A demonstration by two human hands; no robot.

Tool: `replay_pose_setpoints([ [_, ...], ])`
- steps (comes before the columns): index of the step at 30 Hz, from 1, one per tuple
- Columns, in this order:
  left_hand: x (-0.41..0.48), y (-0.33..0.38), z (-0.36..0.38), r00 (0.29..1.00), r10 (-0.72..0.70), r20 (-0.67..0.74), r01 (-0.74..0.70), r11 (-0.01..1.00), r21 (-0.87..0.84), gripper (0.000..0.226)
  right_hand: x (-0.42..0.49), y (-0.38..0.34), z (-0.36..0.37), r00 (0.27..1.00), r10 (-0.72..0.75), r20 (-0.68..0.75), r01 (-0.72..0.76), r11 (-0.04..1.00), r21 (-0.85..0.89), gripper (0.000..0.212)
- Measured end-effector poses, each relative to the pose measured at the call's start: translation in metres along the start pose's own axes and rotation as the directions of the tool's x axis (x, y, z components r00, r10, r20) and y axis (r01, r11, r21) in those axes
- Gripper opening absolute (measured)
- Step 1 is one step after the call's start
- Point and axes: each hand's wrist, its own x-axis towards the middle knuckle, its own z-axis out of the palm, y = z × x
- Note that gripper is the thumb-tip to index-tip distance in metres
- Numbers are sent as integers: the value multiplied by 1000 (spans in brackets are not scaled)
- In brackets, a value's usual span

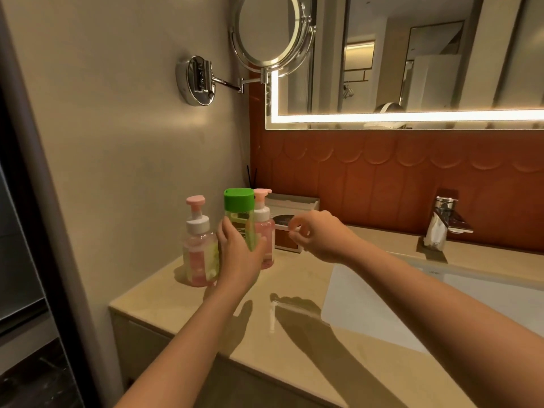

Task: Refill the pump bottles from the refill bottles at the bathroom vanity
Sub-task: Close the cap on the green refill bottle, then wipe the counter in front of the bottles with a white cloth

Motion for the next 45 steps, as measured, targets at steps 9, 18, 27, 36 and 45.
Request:
replay_pose_setpoints([
  [9, -85, 34, 16, 763, 223, 607, -297, 955, 22, 30, -112, 57, -19, 932, 141, 334, -111, 988, -107, 30],
  [18, -157, 97, 94, 373, 303, 877, -455, 883, -111, 30, -229, 134, -41, 836, 399, 378, -387, 916, -110, 28],
  [27, -212, 171, 158, 103, 370, 923, -513, 815, -269, 34, -365, 195, -100, 710, 639, 295, -652, 755, -67, 28],
  [36, -282, 217, 231, -79, 376, 923, -540, 762, -357, 40, -474, 253, -133, 621, 784, -7, -774, 612, -163, 36],
  [45, -355, 248, 300, -35, 437, 899, -495, 774, -395, 53, -518, 304, -127, 470, 883, -21, -820, 427, -381, 68],
])
